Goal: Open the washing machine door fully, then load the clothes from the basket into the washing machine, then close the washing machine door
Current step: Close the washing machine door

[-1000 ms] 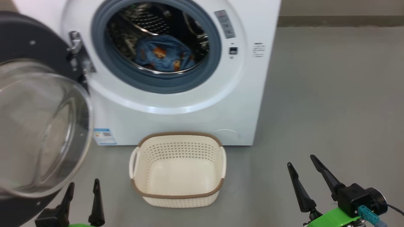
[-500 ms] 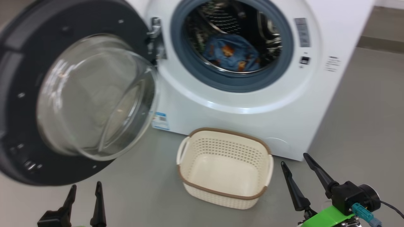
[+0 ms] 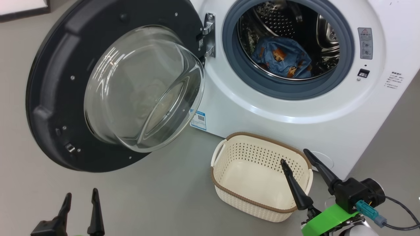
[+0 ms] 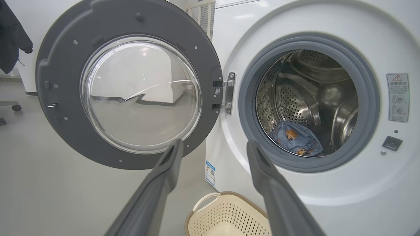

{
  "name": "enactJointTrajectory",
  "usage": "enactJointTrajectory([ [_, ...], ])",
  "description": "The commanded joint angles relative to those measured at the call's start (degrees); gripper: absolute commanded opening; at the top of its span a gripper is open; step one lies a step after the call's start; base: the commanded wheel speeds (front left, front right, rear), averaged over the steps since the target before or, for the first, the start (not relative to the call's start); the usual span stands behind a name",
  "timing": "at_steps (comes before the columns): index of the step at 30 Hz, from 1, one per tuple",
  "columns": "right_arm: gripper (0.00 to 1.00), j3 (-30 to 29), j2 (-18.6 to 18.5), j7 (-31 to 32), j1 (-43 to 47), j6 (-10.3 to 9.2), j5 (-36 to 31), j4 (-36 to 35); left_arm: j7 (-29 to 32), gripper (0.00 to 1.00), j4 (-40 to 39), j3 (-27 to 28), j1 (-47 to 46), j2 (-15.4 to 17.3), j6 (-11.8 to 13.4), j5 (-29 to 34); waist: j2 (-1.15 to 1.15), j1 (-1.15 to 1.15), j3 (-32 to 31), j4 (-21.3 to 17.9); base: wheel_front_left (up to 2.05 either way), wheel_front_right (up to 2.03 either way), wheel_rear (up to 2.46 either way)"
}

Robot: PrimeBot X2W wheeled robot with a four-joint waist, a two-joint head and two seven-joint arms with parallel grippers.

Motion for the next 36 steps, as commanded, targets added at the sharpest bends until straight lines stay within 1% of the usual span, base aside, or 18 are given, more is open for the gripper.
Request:
enactJointTrajectory([
  [1, 1.00, 1.51, -0.60, -0.27, -2.30, 0.35, 0.77, -0.91, -0.37, 1.00, -1.86, 2.07, -0.72, 0.59, 0.32, -0.46, 0.00, 0.00, 0.41, 0.35, 0.00, 0.00, 0.00],
  [9, 1.00, 2.51, -0.68, -0.27, -3.62, 0.35, 0.90, -0.16, -0.37, 1.00, -2.40, 3.91, -0.04, 0.59, 1.26, -1.09, 0.00, 0.00, 0.90, 0.72, 0.00, 0.00, 0.00],
  [10, 1.00, 2.57, -0.69, -0.27, -3.68, 0.35, 0.91, -0.14, -0.37, 0.76, -2.24, 4.09, 0.02, 0.59, 1.33, -1.25, 0.00, 0.00, 0.94, 0.75, 0.00, 0.00, 0.00],
  [12, 1.00, 2.65, -0.72, -0.27, -3.76, 0.35, 0.94, -0.12, -0.37, 0.00, -1.94, 4.47, 0.06, 0.59, 1.37, -1.87, 0.00, 0.00, 1.02, 0.81, 0.00, 0.00, 0.00],
  [20, 1.00, 2.79, -0.58, -0.27, -3.54, 0.35, 0.89, -0.10, -0.37, 0.00, -0.62, 8.37, -0.75, 0.59, 1.12, -5.27, 0.00, 0.00, 1.46, 1.16, 0.00, 0.00, 0.00],
  [23, 1.00, 2.73, -0.53, -0.27, -3.46, 0.35, 0.93, -0.01, -0.37, 0.00, 0.52, 11.62, -2.09, 0.59, 0.29, -9.61, 0.00, 0.00, 1.60, 1.28, 0.00, 0.00, 0.00],
  [25, 1.00, 2.69, -0.42, -0.27, -3.41, 0.35, 0.94, 0.02, -0.37, 0.00, 1.45, 14.74, -3.45, 0.59, -0.47, -13.63, 0.00, 0.00, 1.68, 1.35, 0.00, 0.00, 0.00],
  [28, 1.00, 2.64, -0.29, -0.27, -3.31, 0.35, 0.95, 0.06, -0.37, 0.00, 3.18, 20.02, -6.07, 0.92, -2.09, -18.04, 0.00, 0.00, 1.75, 1.40, 0.00, 0.00, 0.00],
  [30, 1.00, 2.62, -0.20, -0.27, -3.20, 0.35, 0.97, 0.05, -0.24, 0.00, 5.58, 23.32, -8.62, 1.38, -3.32, -23.09, 0.00, 0.00, 1.79, 1.43, 0.00, 0.00, 0.00],
  [31, 1.00, 2.60, -0.15, -0.27, -3.14, 0.35, 0.99, 0.02, 0.15, 0.00, 6.78, 24.72, -10.02, 2.30, -3.77, -25.33, 0.00, 0.00, 1.80, 1.44, 0.00, 0.00, 0.00],
  [33, 1.00, 2.53, -0.07, -0.27, -2.96, 0.35, 1.00, 0.01, 2.82, 0.00, 9.34, 28.61, -13.83, 3.43, -4.52, -32.78, 0.00, 0.00, 1.77, 1.46, 0.00, 0.00, 0.00],
  [36, 1.00, 2.48, 0.03, -0.27, -2.72, 0.35, 1.04, -0.02, 8.39, 0.00, 13.39, 33.18, -19.07, 7.26, -4.89, -41.29, 0.00, 0.00, 1.65, 1.36, 0.00, 0.00, 0.00],
])
